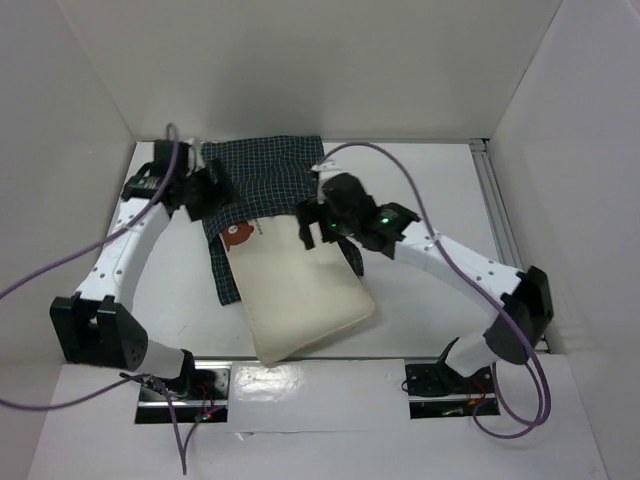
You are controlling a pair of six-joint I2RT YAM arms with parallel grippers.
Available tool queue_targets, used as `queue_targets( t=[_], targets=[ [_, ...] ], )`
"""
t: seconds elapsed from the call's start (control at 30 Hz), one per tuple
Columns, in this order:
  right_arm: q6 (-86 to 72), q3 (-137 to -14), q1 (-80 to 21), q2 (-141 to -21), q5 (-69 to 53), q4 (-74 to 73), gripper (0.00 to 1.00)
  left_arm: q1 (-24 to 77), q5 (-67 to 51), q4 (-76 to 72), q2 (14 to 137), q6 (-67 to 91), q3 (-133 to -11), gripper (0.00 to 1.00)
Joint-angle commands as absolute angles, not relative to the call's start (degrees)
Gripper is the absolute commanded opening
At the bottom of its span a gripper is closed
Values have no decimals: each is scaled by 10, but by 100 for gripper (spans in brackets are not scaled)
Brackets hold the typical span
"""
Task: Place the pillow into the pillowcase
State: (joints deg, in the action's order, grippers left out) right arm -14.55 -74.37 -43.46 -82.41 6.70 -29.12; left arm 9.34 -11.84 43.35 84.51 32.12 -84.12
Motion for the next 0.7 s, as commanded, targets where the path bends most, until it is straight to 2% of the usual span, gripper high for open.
queue_targets(
  t=[0.0,0.1,0.2,0.33,0.43,0.47,0.5,0.53,0.57,0.6,0.67],
  targets=[
    [-152,-818,-531,-895,144,-278,100,18,-113,383,789,388,-702,85],
    [-158,-886,-598,-980,165,-272,100,-39,-108,323,739,412,-583,90],
    [-158,-937,-635,-1066,153,-277,100,-101,-127,298,734,412,-518,94],
    [-153,-1036,-670,-1190,195,-314,100,-160,-156,280,720,412,-470,96],
    [-160,-1042,-676,-1231,251,-314,100,-188,-156,280,707,405,-457,96],
    [-160,-1042,-676,-1250,260,-314,93,-188,-156,280,707,405,-457,96],
    [-152,-1042,-666,-1250,260,-319,79,-196,-168,280,707,398,-451,96],
    [-152,-1036,-659,-1250,238,-319,58,-196,-178,275,707,388,-451,96],
    [-152,-1014,-639,-1226,225,-319,13,-196,-205,266,700,388,-442,96],
    [-146,-993,-626,-1205,208,-296,0,-196,-227,254,700,371,-433,96],
    [-141,-921,-581,-1154,137,-267,0,-191,-257,215,674,364,-399,96]
  ],
)
